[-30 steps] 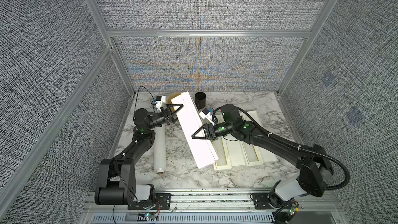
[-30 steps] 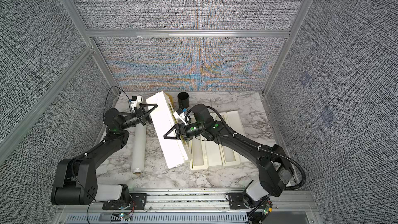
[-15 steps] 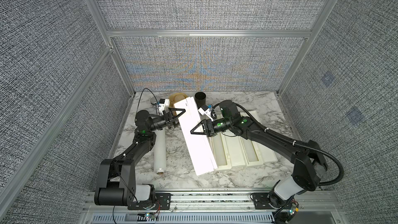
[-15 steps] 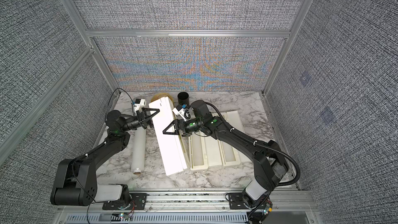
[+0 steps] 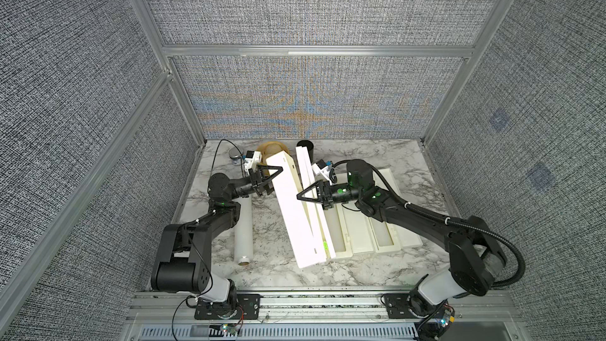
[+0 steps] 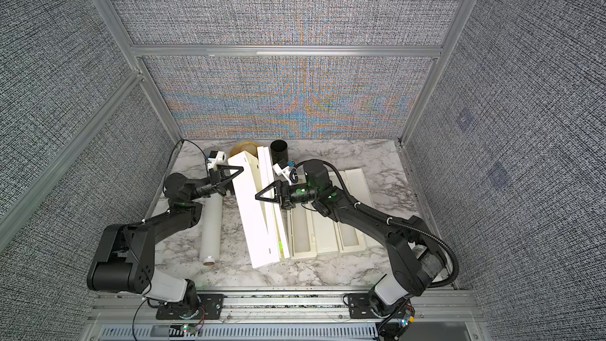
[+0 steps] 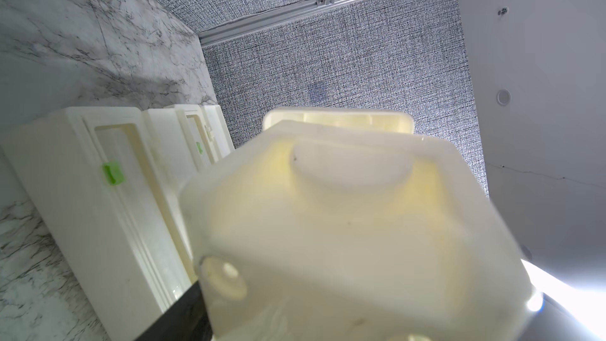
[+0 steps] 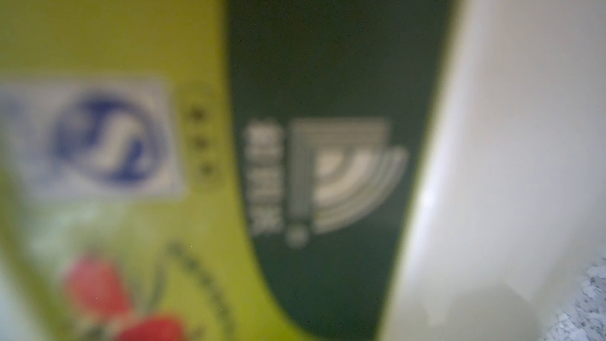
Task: Put plastic wrap rolls into dispensers
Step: Open the lid of the plastic wrap cutting box.
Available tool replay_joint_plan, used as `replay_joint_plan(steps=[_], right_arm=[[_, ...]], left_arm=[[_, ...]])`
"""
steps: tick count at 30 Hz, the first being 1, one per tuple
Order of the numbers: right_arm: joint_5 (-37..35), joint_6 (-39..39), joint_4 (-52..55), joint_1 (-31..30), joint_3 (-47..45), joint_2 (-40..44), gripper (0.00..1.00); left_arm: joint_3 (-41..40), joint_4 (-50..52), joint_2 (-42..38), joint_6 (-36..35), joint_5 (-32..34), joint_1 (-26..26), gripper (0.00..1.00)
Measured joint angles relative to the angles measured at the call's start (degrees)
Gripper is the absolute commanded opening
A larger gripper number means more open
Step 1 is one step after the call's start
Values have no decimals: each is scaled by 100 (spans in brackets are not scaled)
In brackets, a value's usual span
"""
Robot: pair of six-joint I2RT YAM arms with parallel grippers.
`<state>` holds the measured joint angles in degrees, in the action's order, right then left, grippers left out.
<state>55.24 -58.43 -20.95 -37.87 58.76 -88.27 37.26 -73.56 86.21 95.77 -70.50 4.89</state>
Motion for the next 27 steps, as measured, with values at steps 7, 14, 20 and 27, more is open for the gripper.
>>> replay_joint_plan(steps=[7, 14, 20, 27], right_arm=[[-494, 219, 509, 48, 7, 225, 85], [-1126, 772, 1709, 74, 225, 407, 85], [-2155, 1600, 3338, 17, 839, 435, 85], [-3252, 2057, 4819, -380, 1517, -111, 86]], left_arm=[[-15, 284, -254, -188, 118, -26, 79], [37, 1228, -479, -745, 127, -96, 79], [645, 4074, -960, -2555, 2, -262, 80], [1611, 8074, -1005, -5464, 151, -463, 80]])
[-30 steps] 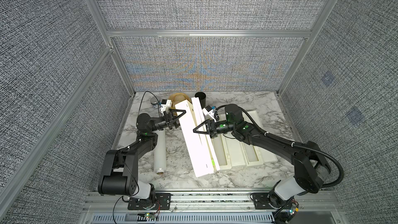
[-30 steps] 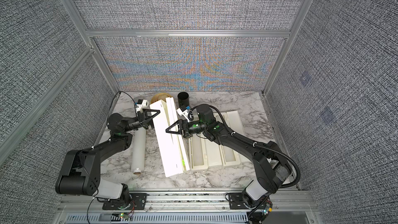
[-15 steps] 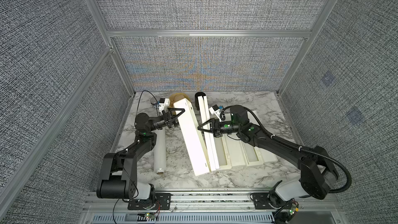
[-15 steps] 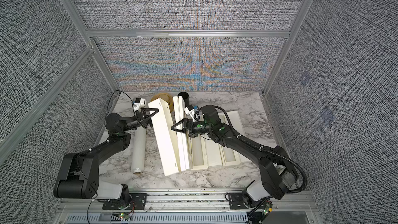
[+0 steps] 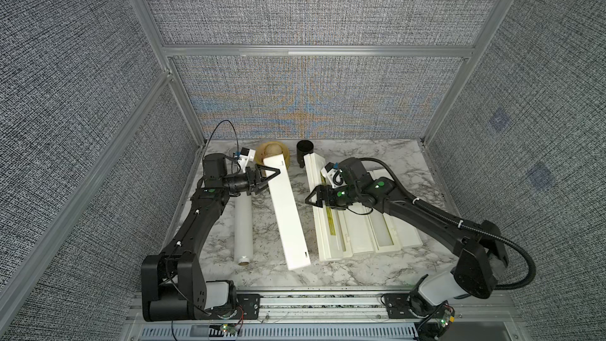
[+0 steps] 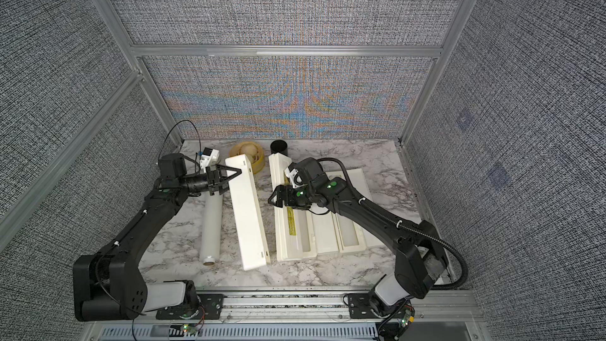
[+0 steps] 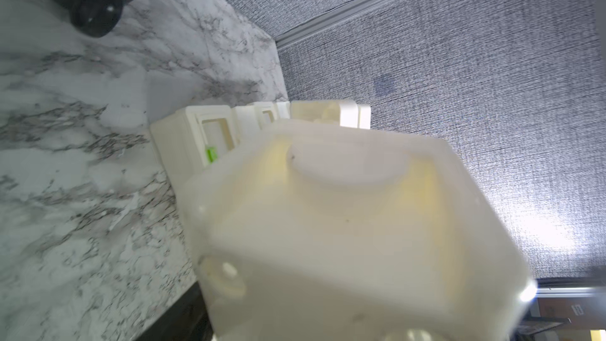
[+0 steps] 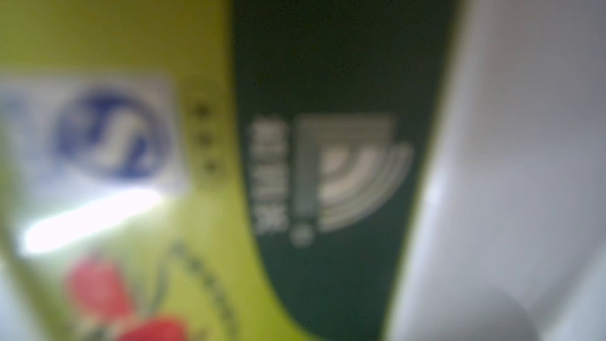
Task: Put plastic wrap rolls into dispensers
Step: Open the lid of the plastic wrap cutting box, then place the lid at the center of the board.
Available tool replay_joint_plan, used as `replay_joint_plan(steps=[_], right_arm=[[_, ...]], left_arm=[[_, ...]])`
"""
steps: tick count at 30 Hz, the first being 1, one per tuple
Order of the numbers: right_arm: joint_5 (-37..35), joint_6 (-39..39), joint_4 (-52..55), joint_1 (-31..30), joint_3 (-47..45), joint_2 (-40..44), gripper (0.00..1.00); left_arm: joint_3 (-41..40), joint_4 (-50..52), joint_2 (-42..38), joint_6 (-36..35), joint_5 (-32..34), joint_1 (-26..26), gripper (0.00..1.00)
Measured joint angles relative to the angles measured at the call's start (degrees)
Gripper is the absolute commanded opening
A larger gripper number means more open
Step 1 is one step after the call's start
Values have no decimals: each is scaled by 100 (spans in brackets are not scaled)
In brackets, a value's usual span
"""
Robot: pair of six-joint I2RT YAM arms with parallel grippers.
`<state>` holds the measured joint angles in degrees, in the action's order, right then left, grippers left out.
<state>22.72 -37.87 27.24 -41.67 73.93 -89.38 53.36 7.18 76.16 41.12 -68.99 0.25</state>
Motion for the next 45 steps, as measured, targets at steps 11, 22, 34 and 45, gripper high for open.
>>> replay_joint_plan(steps=[11, 22, 34, 45], right_arm=[[-1003, -422, 420, -730, 1025, -1631, 88], [-2433, -837, 1086, -997, 2253, -3200, 95], [-2852, -866, 1412, -1003, 2334, -3410, 99], [-2570, -566, 1318, -756, 2048, -2739, 99]], left_arm=[[214, 1414, 267, -1200, -63, -776, 80], [-98, 1215, 103, -1058, -48, -992, 80], [-142, 1091, 94, -920, -44, -1016, 80], [-111, 1344, 120, -1071, 50, -1019, 80]])
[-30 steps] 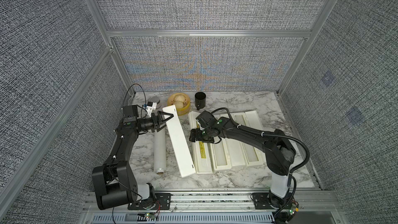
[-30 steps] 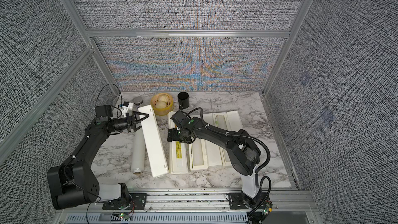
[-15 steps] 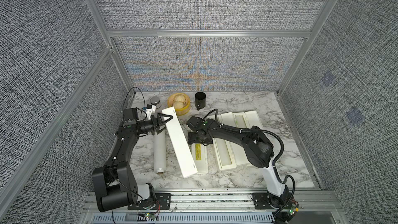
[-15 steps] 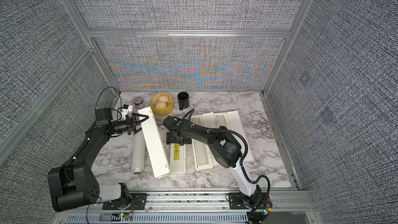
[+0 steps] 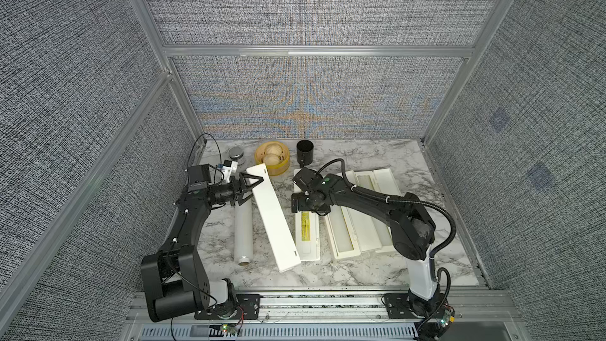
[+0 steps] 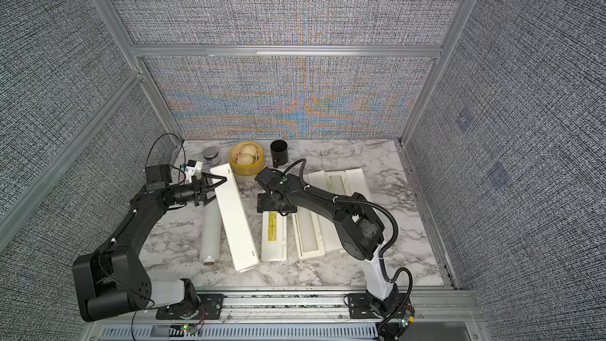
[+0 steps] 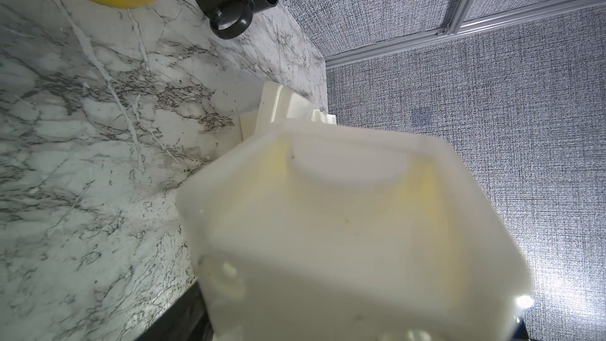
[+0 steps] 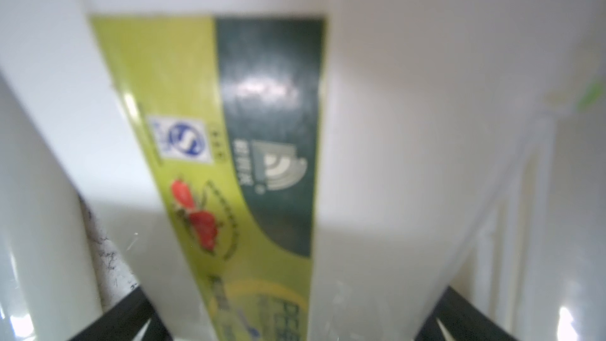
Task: Put plastic wrap rolls into dispensers
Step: Place the lid at the center of the board.
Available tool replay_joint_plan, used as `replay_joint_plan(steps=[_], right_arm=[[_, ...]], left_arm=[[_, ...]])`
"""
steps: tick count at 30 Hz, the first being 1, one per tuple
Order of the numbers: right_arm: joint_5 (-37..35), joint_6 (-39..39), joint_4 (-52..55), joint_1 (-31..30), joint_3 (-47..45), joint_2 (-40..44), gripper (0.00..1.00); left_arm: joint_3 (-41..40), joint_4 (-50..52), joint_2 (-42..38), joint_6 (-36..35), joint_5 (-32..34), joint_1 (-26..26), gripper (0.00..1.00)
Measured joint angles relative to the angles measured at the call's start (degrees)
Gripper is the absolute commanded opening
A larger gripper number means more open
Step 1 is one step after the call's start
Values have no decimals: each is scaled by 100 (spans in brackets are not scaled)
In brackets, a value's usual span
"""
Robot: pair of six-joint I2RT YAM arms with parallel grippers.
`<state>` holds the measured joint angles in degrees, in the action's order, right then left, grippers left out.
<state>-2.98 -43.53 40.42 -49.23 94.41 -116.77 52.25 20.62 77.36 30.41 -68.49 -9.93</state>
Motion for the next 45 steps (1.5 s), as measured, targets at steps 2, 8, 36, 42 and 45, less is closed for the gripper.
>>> replay_joint_plan(steps=[2, 8, 36, 42, 45], right_arm=[[90, 44, -7, 4, 28, -103, 99], [173, 199, 146, -186, 437, -638, 99], [-979, 994, 1021, -732, 1377, -1386, 99], [-671, 1130, 942, -514, 1285, -758, 99], [-527, 1222, 940, -385, 1200, -516, 99]], left_arm=[[0, 24, -2, 0, 17, 0, 80], [-52, -48, -26, 55, 61, 0, 80], [-428, -1191, -269, 1038, -184, -645, 80], [-494, -1213, -267, 1078, -208, -627, 80], [-498, -1244, -247, 1078, -201, -529, 80]])
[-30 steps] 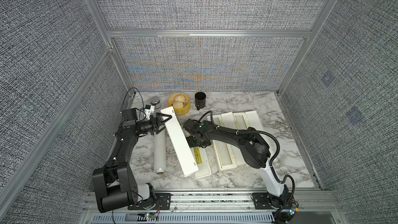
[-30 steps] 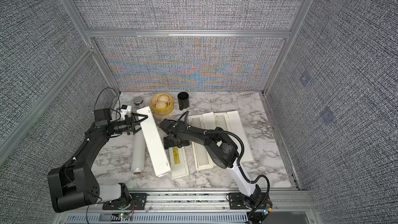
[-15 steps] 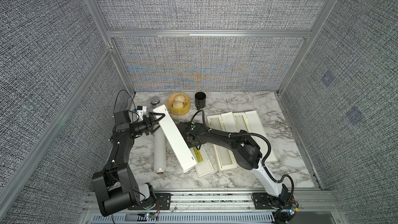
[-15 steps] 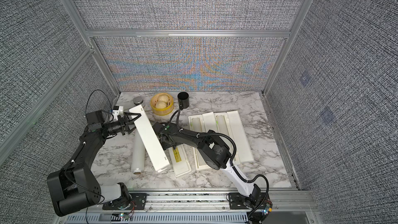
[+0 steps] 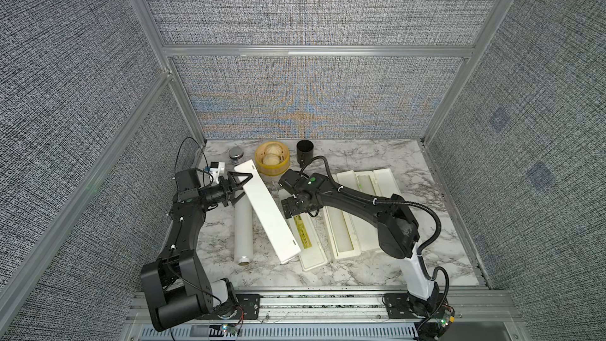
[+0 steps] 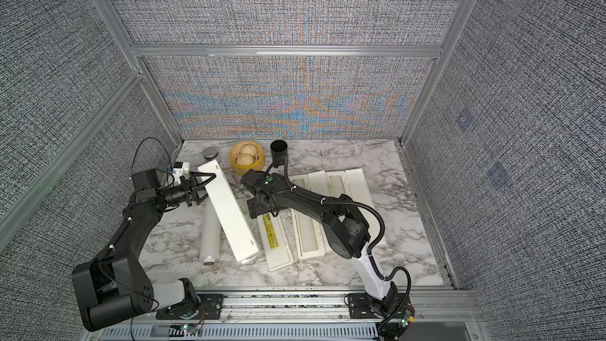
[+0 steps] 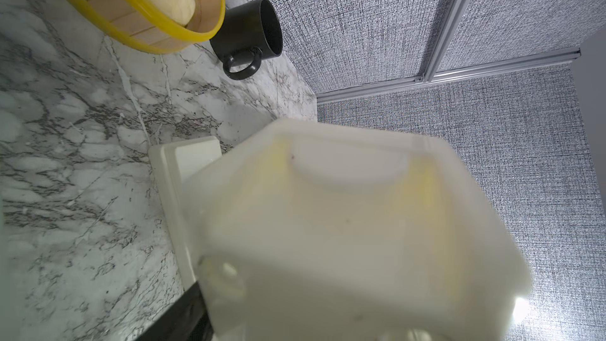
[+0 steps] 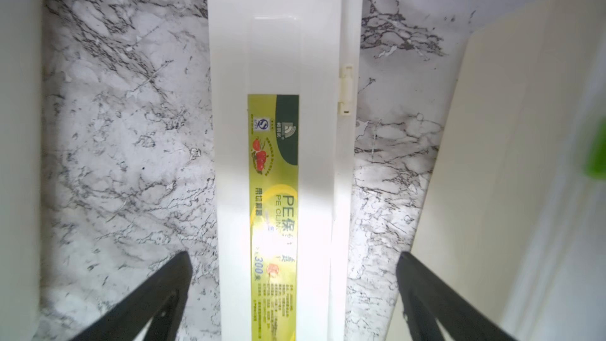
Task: Put plastic wrap rolls into dispensers
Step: Place the lid at the center of the board, then place the plastic wrap cutting box at the center of the board.
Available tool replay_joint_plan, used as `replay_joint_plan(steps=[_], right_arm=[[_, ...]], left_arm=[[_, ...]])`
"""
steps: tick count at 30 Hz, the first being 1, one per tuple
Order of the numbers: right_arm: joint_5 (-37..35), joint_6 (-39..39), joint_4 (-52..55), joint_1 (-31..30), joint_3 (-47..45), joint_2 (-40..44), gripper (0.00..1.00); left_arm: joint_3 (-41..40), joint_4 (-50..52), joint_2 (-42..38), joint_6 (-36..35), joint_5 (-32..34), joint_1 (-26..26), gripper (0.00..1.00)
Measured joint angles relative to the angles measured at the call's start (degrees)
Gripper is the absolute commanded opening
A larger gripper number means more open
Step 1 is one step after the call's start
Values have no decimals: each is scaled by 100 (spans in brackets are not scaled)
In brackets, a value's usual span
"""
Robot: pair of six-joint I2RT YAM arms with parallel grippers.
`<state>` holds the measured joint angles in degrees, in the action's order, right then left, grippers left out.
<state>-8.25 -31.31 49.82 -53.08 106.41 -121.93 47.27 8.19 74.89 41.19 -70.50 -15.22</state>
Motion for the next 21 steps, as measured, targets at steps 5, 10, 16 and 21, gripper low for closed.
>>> replay_joint_plan(steps=[5, 10, 16, 21], right_arm=[[660, 177, -361, 487, -896, 1158, 94], [1943, 114, -1246, 1193, -2070, 2481, 88], [3823, -474, -2752, 1344, -2846, 2966, 80], [4868, -1228, -4050, 1241, -3268, 2839, 75]], left_arm=[[-17, -103, 149, 0, 35, 435, 80], [9, -334, 398, 94, 70, 857, 81], [199, -750, 763, 271, 133, 1460, 81], [323, -1036, 929, 396, 133, 1735, 81]])
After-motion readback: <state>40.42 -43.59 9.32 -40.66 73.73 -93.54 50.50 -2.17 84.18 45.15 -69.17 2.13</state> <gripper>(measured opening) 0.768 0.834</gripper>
